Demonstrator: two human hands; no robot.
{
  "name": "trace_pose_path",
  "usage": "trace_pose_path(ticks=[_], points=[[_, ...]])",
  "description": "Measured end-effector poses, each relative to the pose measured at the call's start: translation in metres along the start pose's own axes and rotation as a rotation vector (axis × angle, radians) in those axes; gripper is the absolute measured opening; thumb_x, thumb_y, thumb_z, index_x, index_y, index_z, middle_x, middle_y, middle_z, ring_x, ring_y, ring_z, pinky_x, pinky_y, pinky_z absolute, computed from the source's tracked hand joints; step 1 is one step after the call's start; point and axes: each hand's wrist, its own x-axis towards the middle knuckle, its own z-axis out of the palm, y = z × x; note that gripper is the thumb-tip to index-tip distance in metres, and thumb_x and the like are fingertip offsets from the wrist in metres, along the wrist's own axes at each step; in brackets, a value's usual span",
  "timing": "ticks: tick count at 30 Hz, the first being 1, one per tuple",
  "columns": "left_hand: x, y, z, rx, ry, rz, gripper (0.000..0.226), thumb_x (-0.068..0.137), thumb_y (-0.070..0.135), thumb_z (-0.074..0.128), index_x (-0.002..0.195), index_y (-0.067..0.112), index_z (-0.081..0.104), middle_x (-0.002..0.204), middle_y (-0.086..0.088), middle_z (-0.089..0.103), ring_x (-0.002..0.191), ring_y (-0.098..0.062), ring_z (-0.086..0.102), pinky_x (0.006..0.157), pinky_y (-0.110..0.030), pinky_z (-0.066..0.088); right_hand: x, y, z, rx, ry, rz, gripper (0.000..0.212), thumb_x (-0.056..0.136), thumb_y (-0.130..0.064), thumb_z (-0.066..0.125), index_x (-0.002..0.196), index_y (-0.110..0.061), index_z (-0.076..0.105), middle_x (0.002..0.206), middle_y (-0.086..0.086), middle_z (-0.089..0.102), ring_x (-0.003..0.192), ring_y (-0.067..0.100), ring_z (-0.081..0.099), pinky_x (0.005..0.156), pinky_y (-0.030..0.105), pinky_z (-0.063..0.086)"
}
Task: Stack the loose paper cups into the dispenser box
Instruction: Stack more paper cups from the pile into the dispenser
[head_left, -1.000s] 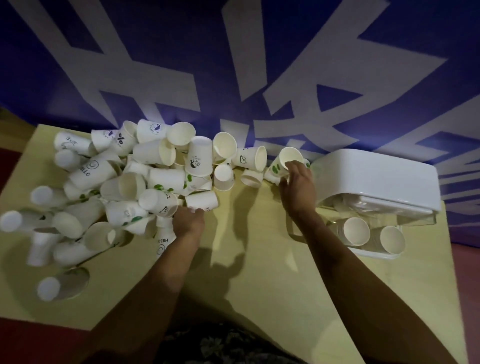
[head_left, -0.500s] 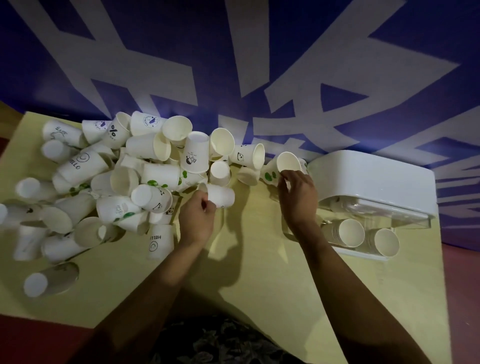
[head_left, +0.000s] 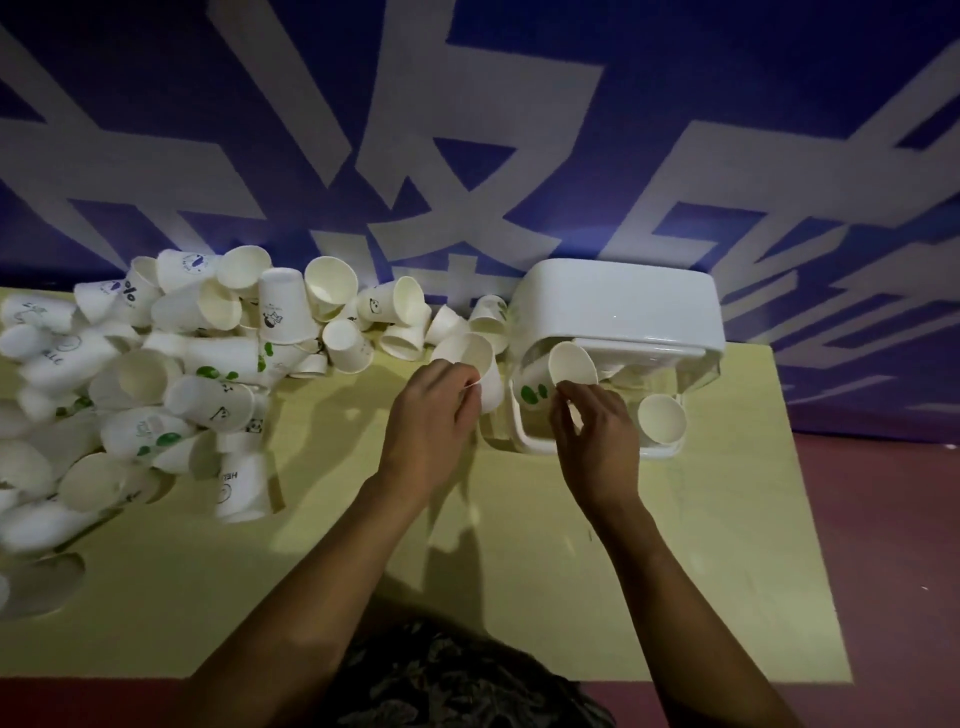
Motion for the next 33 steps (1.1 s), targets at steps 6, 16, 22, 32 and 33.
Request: trace_pose_path(ticks=[6,16,22,32,33], points=[[-0.001,0.052,0.046,-0.067,-0.116,0.071,0.013,0.094,0.017,0.056,0.098,0.013,0.067,0.095,0.001,0.061,0.083,-0.014,0.053,0.070,-0.026,0.044,-0.022,0.055,-0.039,-0.008,0.068,0.133,0.010,0.091,-0.011,0.064,0.099,-0.011,0.070,0.092,0.005,0.070,0.088,0.028,0.060,0.065,0.032,0.049],[0.013,0.077,0.120,0.002,-0.372,0.132,0.020,0.095,0.015,0.052,0.104,0.010,0.070,0.101,-0.003,0.062,0.093,-0.022,0.057,0.078,-0.034,0.049,-0.019,0.125,-0.050,-0.187,-0.033,0.232,0.010,0.090,-0.006,0.059,0.084,-0.010,0.066,0.083,0.007,0.067,0.091,0.030,0.057,0.055,0.037,0.052],[0.020,0.066,0.152,0.078,-0.520,0.038,0.021,0.092,0.013,0.051,0.100,0.012,0.072,0.102,-0.008,0.063,0.098,-0.027,0.056,0.074,-0.028,0.042,-0.015,0.150,-0.031,-0.255,-0.171,0.244,0.016,0.081,0.003,0.059,0.075,-0.008,0.068,0.071,0.010,0.066,0.076,0.035,0.057,0.052,0.029,0.038],[0.017,0.058,0.141,-0.033,-0.311,0.034,0.016,0.089,0.018,0.058,0.100,0.017,0.070,0.101,0.005,0.065,0.093,-0.014,0.056,0.072,-0.028,0.047,-0.015,0.128,-0.022,-0.236,-0.123,0.179,0.011,0.084,-0.009,0.064,0.093,-0.013,0.070,0.090,0.004,0.071,0.085,0.030,0.059,0.067,0.036,0.048],[0.013,0.050,0.132,-0.077,-0.274,-0.010,0.013,0.089,0.018,0.060,0.097,0.018,0.070,0.096,0.006,0.066,0.087,-0.011,0.057,0.071,-0.029,0.049,-0.015,0.114,-0.021,-0.173,-0.120,0.168,0.010,0.087,-0.010,0.063,0.094,-0.013,0.069,0.089,0.004,0.070,0.085,0.028,0.058,0.066,0.036,0.049]])
